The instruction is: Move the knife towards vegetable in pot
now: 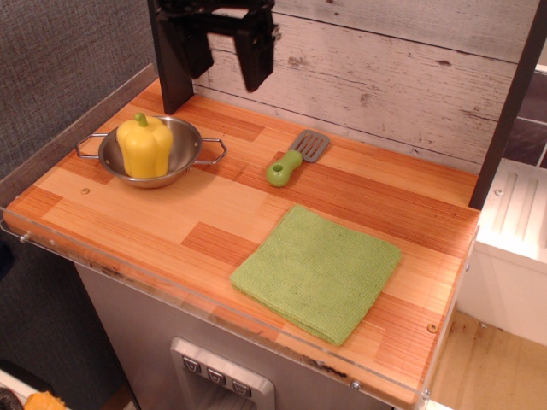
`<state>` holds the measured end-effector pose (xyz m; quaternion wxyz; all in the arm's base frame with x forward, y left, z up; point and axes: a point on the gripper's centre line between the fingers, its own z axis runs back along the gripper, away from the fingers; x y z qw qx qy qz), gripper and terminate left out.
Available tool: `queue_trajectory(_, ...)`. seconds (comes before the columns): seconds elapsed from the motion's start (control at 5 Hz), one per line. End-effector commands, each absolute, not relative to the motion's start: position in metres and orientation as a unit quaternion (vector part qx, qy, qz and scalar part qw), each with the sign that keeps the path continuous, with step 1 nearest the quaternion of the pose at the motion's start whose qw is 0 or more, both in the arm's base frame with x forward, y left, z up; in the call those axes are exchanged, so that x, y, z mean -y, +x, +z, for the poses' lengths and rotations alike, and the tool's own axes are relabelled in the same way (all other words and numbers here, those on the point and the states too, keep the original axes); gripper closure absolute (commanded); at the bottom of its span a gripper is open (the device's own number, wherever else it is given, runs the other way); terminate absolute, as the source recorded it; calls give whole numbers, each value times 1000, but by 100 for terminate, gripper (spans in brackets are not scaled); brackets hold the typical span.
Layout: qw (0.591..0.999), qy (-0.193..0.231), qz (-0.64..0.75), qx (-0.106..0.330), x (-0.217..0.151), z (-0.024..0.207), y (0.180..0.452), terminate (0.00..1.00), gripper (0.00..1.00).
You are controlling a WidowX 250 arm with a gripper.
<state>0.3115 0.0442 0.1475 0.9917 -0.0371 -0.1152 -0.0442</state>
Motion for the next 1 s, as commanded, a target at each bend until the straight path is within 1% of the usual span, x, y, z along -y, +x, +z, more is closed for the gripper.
queue_trajectory(0.0, 994, 0, -53, 92, -52, 141, 291, 0, 0)
queue_trajectory(0.4, 996, 24, -51, 64, -55, 127, 288, 0, 0)
queue_trajectory(0.6, 996, 24, -51, 64, -55, 127, 288, 0, 0)
queue_trajectory(0.8, 996, 24, -51, 64, -55, 127, 288, 100, 0)
